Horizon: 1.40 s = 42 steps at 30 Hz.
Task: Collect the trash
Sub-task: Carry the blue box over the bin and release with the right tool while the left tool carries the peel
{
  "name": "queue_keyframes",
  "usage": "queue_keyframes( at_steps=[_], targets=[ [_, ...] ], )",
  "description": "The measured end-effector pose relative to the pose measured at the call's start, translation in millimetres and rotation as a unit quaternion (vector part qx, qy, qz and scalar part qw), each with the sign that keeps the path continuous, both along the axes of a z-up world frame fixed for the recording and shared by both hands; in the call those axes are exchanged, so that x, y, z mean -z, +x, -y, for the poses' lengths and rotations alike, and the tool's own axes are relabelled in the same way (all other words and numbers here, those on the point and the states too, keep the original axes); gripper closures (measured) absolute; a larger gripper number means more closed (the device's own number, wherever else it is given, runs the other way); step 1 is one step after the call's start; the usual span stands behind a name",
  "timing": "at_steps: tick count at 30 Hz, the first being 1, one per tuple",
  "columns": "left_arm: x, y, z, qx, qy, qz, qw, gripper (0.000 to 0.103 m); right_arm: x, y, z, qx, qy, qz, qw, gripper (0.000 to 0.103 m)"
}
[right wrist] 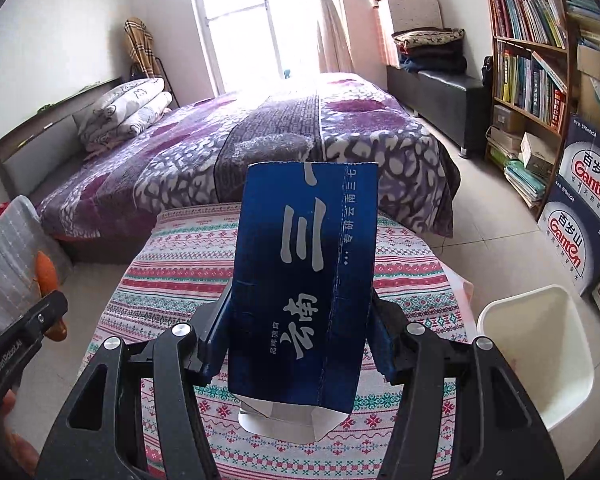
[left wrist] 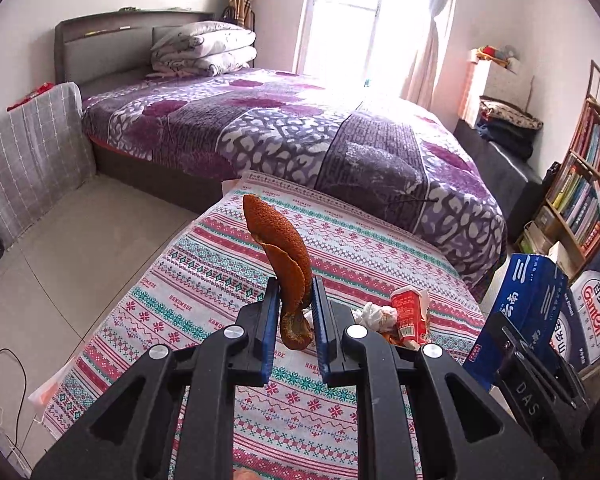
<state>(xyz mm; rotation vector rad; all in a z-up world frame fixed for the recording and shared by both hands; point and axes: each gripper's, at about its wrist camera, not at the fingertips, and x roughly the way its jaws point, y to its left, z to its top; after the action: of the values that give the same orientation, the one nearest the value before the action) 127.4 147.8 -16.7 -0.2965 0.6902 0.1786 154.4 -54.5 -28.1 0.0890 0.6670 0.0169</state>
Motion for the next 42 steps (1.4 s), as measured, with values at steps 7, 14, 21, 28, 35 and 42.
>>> queue_keyframes(
  at_steps=[7,14,21,28,35,42],
  targets=[
    [1.3,-0.1,8.4,0.017,-0.003,0.009,0.9998,0.087,-2.4,-10.4,13.7,0.012,-0.001,0.017,1.0,0.048],
    [10.6,7.0,28.6,0.028,0.014,-0.004,0.9995,0.087,-3.3,-5.7,36.7,0.033,0.005,0.013,0.999,0.048],
    [15.5,8.6,55.3,0.053,0.027,-0.006,0.9982,0.087,-4.5,-7.1,60.9,0.053,0.011,0.004,0.999,0.047],
    [10.5,7.2,79.4,0.098,0.012,0.011,0.9951,0.087,-9.8,-15.6,83.8,0.074,0.012,0.011,0.997,0.047],
    [13.1,10.3,105.4,0.116,0.016,0.006,0.9931,0.087,-16.0,-20.2,112.3,0.102,0.021,0.012,0.995,0.047],
    [12.2,10.8,133.2,0.14,0.012,0.008,0.9901,0.087,-18.2,-25.0,147.1,0.131,0.03,0.004,0.991,0.046]
  ],
)
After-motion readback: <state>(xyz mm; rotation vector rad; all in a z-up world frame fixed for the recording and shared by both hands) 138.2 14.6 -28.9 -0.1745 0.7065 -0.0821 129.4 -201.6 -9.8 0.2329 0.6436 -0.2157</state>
